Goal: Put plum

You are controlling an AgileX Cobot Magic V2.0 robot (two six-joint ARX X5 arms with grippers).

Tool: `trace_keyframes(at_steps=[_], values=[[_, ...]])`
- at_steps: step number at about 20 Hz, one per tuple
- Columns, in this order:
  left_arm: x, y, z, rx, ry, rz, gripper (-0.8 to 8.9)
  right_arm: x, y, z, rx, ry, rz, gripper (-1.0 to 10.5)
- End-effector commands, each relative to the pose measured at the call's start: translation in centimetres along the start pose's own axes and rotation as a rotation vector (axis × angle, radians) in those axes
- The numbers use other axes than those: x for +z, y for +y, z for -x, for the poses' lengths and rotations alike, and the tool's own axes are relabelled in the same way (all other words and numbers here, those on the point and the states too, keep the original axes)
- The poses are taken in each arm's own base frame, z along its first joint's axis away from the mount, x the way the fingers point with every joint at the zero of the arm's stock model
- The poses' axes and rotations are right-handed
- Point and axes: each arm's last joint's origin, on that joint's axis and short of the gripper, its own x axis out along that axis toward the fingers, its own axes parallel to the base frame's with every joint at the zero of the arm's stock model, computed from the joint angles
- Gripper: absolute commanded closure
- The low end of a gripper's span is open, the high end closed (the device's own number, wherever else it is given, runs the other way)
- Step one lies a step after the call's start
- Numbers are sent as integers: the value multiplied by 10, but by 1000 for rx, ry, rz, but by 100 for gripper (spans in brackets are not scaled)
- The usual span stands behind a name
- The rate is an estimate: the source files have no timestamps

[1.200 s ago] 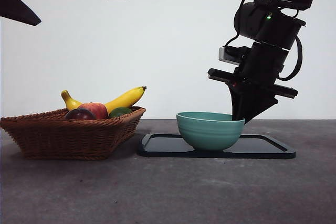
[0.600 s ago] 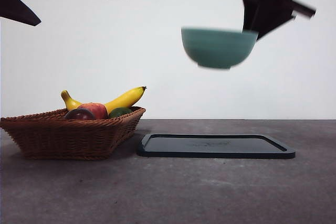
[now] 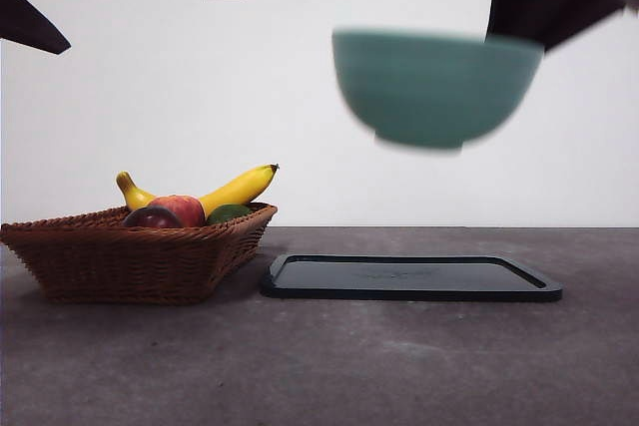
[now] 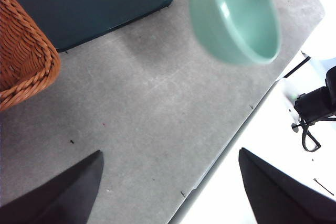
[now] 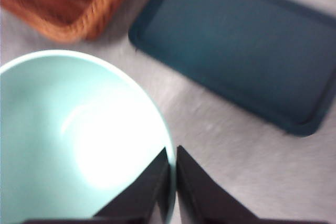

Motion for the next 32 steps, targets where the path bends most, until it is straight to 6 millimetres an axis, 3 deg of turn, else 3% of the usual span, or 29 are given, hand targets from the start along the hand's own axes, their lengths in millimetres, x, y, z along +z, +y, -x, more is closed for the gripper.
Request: trace_keyframes(at_steps=[1, 6, 17, 24, 29, 32], values=[[5, -2, 2, -5, -15, -23, 410, -10, 4, -20, 21, 3, -22, 937], [5, -2, 2, -5, -16, -23, 410, -33, -1, -54, 24, 59, -42, 936], [5, -2, 2, -5, -17, -25, 410, -39, -8, -103, -2, 184, -51, 936], [5, -2, 2, -5, -18, -26, 410, -39, -8, -105, -3, 193, -48, 935], [5, -2, 2, -5, -18, -25, 410, -40, -8, -104, -7, 199, -68, 762], [5, -2, 2, -5, -18, -25, 410, -39, -8, -103, -6, 192, -69, 742]])
